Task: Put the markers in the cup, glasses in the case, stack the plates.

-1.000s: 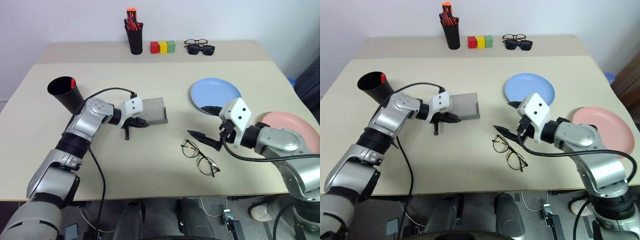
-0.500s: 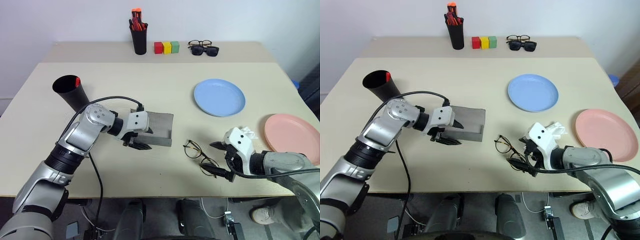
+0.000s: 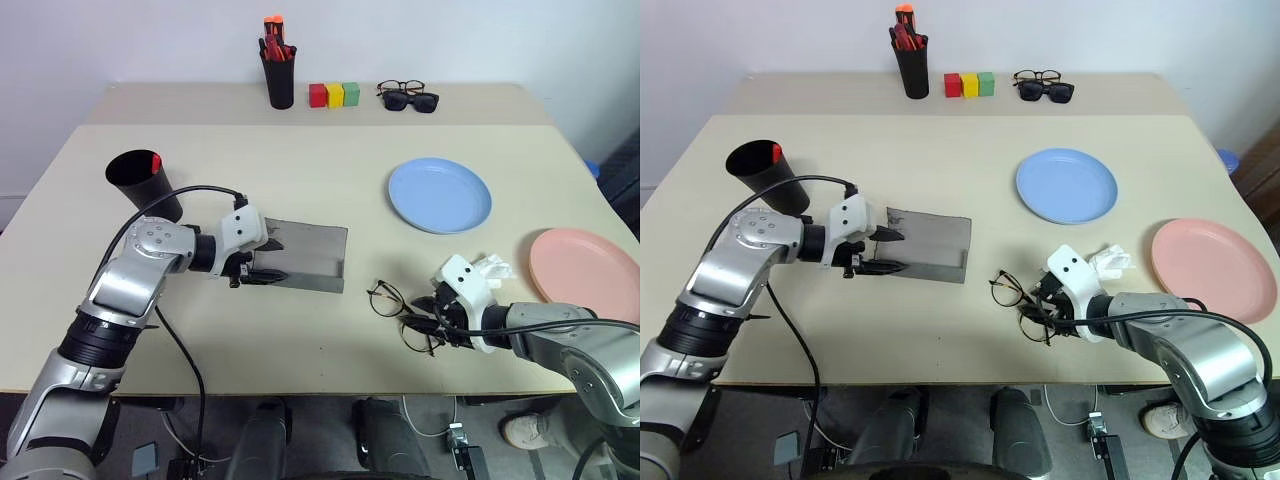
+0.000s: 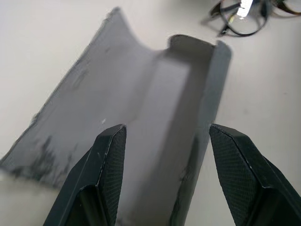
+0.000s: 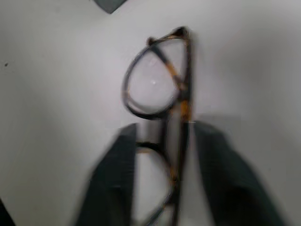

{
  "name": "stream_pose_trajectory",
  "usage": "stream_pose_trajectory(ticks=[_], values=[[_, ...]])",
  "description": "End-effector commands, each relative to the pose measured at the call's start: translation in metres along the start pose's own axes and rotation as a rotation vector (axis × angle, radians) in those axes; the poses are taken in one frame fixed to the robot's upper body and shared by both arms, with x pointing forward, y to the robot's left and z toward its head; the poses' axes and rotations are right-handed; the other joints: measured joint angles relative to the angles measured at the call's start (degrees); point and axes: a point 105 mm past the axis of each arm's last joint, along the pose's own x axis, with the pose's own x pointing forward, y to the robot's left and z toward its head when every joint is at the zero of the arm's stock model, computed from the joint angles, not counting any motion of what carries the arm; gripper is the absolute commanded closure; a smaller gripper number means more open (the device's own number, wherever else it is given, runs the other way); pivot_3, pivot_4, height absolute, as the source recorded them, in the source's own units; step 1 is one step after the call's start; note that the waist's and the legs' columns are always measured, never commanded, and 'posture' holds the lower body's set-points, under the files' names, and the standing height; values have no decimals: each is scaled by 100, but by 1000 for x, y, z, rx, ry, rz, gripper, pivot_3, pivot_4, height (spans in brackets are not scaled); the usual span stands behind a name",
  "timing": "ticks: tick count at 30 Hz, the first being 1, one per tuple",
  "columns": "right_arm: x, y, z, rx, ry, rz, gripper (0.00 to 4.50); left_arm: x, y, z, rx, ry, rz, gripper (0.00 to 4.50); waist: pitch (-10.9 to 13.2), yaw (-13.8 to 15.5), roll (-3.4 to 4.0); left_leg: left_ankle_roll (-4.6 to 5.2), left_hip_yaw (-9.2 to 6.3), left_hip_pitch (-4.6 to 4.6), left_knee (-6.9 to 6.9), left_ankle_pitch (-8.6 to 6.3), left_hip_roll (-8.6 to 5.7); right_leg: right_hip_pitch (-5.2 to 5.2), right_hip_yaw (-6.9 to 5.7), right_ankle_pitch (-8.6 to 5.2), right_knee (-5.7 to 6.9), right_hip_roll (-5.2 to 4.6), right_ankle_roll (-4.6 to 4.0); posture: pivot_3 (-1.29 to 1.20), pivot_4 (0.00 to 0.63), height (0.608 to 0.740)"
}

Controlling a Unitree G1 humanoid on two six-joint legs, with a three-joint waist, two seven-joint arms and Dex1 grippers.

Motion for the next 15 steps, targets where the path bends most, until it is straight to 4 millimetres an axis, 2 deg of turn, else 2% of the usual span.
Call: stream_pose_trajectory(ticks=[1,5,7,10,11,13,15], values=[[-5,-2,8,-39,-2,-18,4426,-20,8,4,-28,-27,96,1659,-3,0,-5,0,-1,5,-2,0,2,3,0,0,0,2,0,0,150,740],[-13,-3,26,-197,-22,-38,4426,-33,15,-4,-85,-43,184,1659,-3,30,-3,1,2,8,2,-1,2,10,-1,0,-2,-1,0,0,150,740],[-20,3,56,-337,-112,-25,4426,-45,22,-14,-139,-43,257,1659,-2,33,-3,1,1,5,2,-1,1,9,-3,0,-7,-2,0,0,150,740],[-23,26,114,-520,-300,71,4426,-61,26,-32,-199,-35,354,1659,3,-112,9,1,6,6,-3,-1,7,-2,0,0,-2,2,-1,0,150,740],[-16,33,131,-540,-349,110,4426,-63,24,-36,-212,-37,366,1659,2,-155,7,1,4,10,-7,-1,10,-4,0,-1,2,5,-4,0,150,740],[4,45,152,-581,-388,181,4426,-64,18,-40,-227,-39,369,1659,0,-197,4,1,5,15,-10,-1,27,-2,-3,-2,3,18,-11,0,150,740],[26,52,161,-655,-372,242,4426,-64,15,-42,-229,-37,374,1659,0,-187,4,0,3,16,-12,-1,31,-3,-5,-4,7,23,-17,0,150,740]])
